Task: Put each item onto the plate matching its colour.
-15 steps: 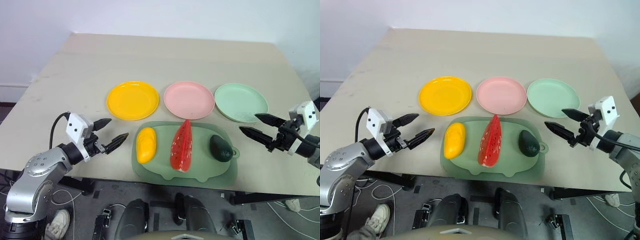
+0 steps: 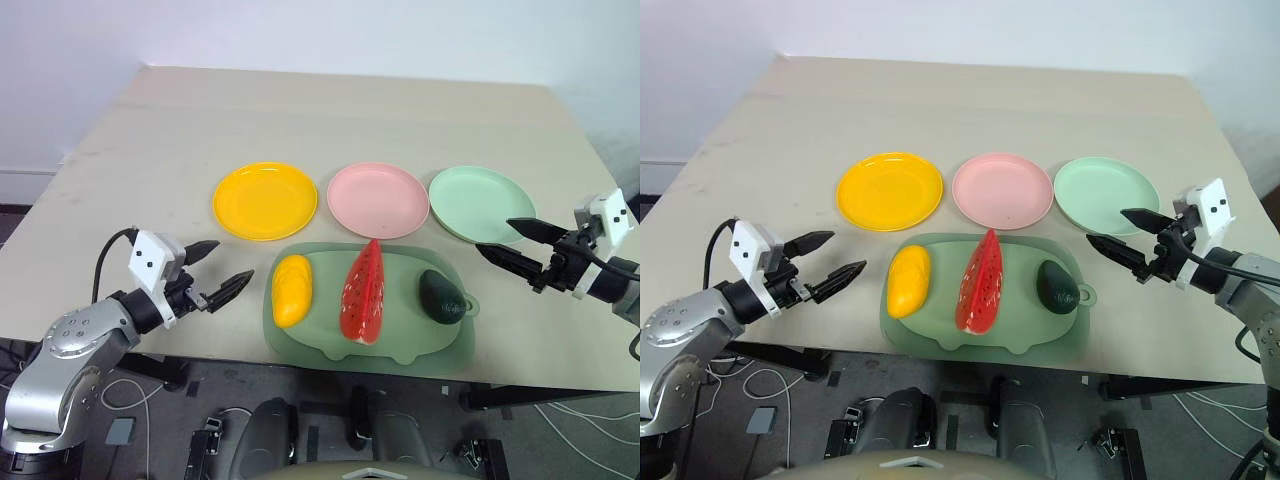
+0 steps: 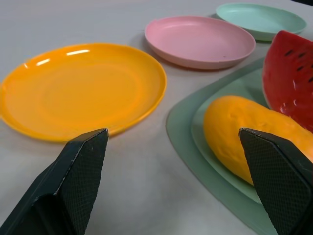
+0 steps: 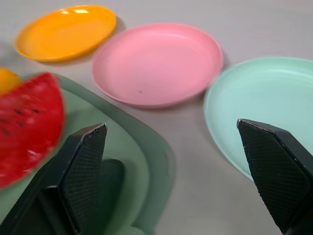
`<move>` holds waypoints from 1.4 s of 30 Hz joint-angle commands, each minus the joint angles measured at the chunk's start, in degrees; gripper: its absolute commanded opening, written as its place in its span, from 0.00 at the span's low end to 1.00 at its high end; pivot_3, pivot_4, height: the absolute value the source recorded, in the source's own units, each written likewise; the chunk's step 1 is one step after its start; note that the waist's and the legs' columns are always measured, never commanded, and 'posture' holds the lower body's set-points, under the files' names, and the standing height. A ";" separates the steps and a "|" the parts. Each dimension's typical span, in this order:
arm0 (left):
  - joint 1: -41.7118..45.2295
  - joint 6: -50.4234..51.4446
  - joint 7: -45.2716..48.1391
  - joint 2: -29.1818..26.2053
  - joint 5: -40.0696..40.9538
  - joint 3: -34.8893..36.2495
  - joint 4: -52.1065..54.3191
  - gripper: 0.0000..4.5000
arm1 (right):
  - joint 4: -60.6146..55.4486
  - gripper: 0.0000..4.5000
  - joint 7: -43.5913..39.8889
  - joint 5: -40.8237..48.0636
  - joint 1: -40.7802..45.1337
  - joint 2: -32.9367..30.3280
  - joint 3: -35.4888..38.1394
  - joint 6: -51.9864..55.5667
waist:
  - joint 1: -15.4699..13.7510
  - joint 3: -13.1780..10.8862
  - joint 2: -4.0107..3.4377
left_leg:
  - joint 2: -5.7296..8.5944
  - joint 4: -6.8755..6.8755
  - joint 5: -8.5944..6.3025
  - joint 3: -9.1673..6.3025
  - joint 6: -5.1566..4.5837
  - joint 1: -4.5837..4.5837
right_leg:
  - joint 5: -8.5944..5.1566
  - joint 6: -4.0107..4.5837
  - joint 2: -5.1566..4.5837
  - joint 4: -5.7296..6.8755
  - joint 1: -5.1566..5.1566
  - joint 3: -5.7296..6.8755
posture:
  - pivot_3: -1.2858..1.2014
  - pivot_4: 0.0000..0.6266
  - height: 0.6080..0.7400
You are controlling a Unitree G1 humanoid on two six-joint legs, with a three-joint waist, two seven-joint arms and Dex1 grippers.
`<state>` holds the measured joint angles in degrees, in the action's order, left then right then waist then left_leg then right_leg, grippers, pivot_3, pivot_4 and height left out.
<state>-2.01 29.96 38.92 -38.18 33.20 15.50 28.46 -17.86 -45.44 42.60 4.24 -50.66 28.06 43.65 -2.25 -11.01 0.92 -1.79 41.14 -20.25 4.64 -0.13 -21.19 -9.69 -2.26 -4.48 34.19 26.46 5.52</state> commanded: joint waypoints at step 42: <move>1.95 3.99 7.01 -4.17 5.90 0.38 0.55 1.00 | -28.01 1.00 36.83 8.99 -5.00 5.79 -8.90 25.86 | 0.10 0.01 0.01 | 0.00 -0.02 0.00 -0.01 0.01 -0.06 | -0.12 0.17 0.01 -0.05 0.05 -0.01 | 0.52 0.24 1.00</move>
<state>0.15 35.23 45.99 -42.46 38.82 14.85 27.11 -46.06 -9.70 50.90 -1.58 -45.42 18.79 68.17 -2.15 -11.00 0.93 -1.79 41.12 -20.25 4.62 -0.12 -21.25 -9.81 -2.09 -4.47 34.14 26.50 5.51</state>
